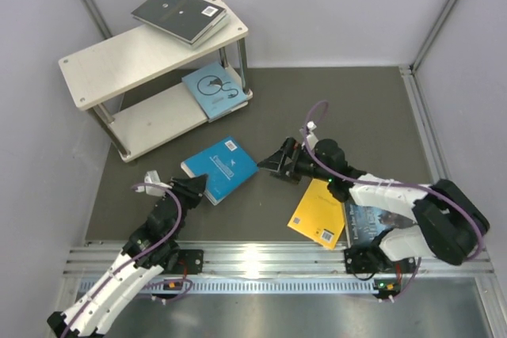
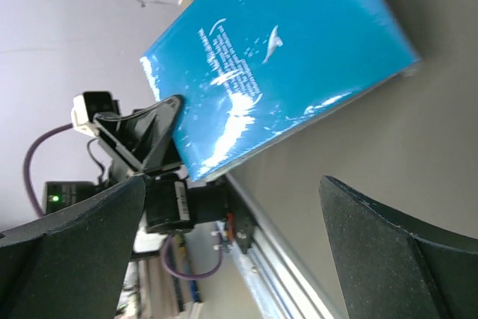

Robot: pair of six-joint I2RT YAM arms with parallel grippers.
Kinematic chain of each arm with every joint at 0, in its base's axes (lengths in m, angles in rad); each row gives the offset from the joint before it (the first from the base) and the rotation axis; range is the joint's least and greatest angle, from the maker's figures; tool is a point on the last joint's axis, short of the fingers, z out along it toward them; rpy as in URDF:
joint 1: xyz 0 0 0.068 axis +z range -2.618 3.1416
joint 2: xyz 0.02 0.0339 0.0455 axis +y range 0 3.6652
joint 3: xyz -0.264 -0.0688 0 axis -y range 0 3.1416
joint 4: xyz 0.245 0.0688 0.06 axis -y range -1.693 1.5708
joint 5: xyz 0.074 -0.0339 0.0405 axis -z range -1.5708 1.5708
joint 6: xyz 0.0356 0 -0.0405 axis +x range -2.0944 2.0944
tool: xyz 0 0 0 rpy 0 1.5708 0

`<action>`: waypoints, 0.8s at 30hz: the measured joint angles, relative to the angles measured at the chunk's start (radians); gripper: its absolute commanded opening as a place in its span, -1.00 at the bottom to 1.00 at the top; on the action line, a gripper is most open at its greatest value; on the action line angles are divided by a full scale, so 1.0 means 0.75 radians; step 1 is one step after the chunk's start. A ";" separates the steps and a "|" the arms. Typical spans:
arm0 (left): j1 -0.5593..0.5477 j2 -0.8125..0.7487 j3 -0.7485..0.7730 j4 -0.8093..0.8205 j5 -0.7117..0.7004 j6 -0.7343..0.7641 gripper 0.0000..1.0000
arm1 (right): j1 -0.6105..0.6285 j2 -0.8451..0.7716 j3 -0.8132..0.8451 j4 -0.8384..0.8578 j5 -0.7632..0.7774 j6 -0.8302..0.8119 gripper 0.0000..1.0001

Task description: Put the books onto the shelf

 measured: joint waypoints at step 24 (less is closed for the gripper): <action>-0.001 -0.003 0.002 -0.070 -0.121 -0.199 -1.00 | 0.349 0.682 0.250 0.392 -0.011 0.446 0.99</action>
